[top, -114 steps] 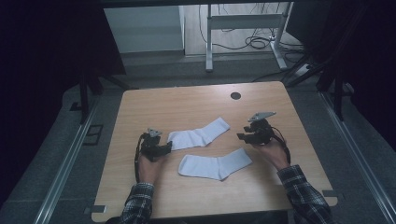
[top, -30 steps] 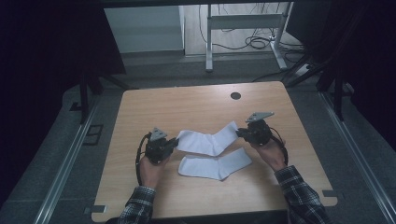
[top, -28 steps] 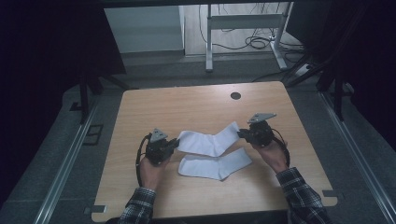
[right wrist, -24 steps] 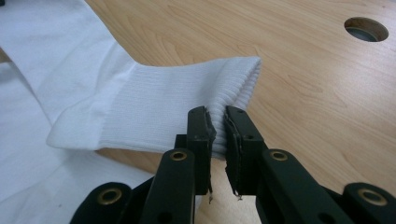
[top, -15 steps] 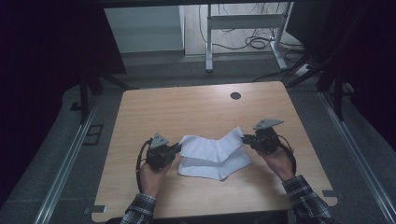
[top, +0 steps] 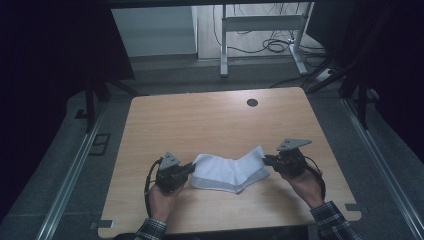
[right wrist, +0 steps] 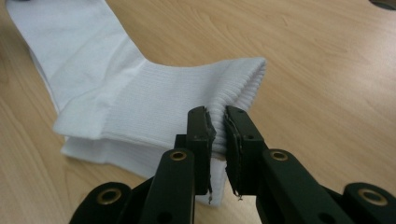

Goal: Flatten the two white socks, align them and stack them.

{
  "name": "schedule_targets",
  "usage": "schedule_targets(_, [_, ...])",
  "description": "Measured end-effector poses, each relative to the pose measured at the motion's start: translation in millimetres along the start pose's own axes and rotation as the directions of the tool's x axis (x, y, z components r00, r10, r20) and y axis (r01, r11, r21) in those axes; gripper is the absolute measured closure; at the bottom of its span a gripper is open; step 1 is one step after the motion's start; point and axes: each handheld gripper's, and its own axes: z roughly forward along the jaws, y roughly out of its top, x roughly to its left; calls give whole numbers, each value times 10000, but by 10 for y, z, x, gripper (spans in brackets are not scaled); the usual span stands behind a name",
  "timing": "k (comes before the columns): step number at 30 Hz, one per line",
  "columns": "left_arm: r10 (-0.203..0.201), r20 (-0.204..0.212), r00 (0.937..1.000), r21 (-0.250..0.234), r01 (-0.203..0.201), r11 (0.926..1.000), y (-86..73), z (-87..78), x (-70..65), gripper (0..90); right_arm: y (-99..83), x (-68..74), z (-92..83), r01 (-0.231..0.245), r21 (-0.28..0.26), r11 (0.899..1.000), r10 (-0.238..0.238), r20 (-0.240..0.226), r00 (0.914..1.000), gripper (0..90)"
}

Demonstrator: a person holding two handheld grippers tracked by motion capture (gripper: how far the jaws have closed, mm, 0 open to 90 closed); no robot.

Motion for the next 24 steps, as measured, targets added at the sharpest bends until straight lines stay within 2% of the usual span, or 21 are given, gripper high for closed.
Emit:
schedule_targets(4, [22,36,10000,71,-22,10000,-43,-28,-48,851,-50,21,-28,-72,124,9999,73,-59,10000,796])
schedule_targets(9, [123,-178,9998,474,-114,9988,-110,-4,-91,851,-85,55,13,-3,395,9992,10,-159,9999,795])
schedule_targets(15, [461,-535,9975,1184,-395,9922,-150,116,-137,845,-122,90,134,266,1122,9933,-276,76,9996,786])
schedule_targets(16, [503,-600,9969,1340,-419,9901,-158,137,-138,830,-145,86,173,263,1432,9893,-294,194,9994,764])
schedule_targets(17, [520,-708,9961,1462,-412,9884,-170,161,-138,830,-145,86,173,263,1432,9893,-294,194,9994,764])
schedule_targets(18, [600,-835,9947,1648,-456,9853,-181,184,-135,814,-157,78,194,244,1612,9866,-285,231,9993,746])
schedule_targets(19, [686,-1003,9926,1806,-496,9823,-191,202,-131,747,-181,58,228,145,1935,9810,-223,377,9990,699])
schedule_targets(20, [760,-1165,9903,1871,-533,9809,-196,212,-129,747,-181,58,228,145,1935,9810,-223,377,9990,699])
schedule_targets(22, [858,-1480,9853,1748,-594,9828,-180,190,-133,632,-184,45,224,112,1942,9809,-219,530,9984,645])
schedule_targets(23, [870,-1570,9838,1580,-619,9855,-164,166,-134,565,-165,32,188,164,1647,9862,-282,696,9972,624])
schedule_targets(24, [820,-1620,9834,1411,-591,9882,-146,142,-129,565,-165,32,188,164,1647,9862,-282,696,9972,624])
